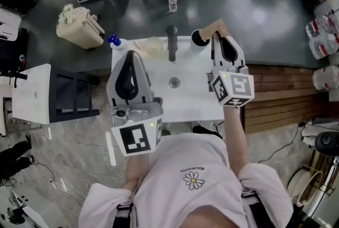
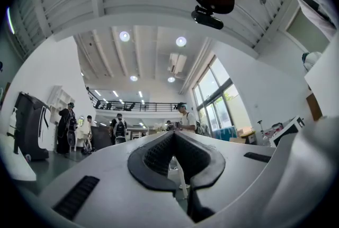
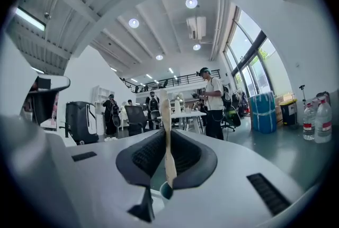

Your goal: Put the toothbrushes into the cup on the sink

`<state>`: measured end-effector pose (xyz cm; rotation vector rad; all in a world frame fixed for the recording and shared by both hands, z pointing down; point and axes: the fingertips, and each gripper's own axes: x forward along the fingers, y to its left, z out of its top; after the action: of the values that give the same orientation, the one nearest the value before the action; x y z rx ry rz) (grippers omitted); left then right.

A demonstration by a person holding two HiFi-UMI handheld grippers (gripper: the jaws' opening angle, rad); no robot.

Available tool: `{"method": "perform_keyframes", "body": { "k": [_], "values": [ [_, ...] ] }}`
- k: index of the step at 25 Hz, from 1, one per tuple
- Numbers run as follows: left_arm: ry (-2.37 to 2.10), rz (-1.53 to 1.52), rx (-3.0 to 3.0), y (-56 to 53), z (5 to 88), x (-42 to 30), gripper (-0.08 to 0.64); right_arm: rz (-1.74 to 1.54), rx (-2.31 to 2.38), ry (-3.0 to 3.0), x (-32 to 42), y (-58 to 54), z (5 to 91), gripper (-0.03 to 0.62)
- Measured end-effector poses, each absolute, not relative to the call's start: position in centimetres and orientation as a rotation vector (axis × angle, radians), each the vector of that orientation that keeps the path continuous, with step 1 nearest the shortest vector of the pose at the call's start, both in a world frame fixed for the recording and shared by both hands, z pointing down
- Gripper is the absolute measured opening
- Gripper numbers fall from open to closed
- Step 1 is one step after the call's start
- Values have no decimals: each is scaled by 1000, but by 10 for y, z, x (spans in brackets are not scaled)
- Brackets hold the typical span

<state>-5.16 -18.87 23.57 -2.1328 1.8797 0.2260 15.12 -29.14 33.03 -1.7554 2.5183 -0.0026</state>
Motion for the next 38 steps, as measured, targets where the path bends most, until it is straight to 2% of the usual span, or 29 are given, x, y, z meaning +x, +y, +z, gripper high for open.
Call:
{"method": "perform_keyframes", "body": {
  "k": [11, 28, 31, 38],
  "values": [
    [1902, 212, -2136, -193, 242, -53, 15, -173, -1818, 2594, 152, -325, 397, 29],
    [1916, 217, -2152, -196, 246, -54, 15, -286, -1795, 2642, 147, -331, 428, 31],
    [1904, 220, -2156, -196, 246, -52, 15, -267, -1793, 2621, 149, -333, 421, 103],
    [1894, 234, -2159, -198, 244, -51, 15, -154, -1786, 2608, 151, -334, 393, 103]
  ]
}}
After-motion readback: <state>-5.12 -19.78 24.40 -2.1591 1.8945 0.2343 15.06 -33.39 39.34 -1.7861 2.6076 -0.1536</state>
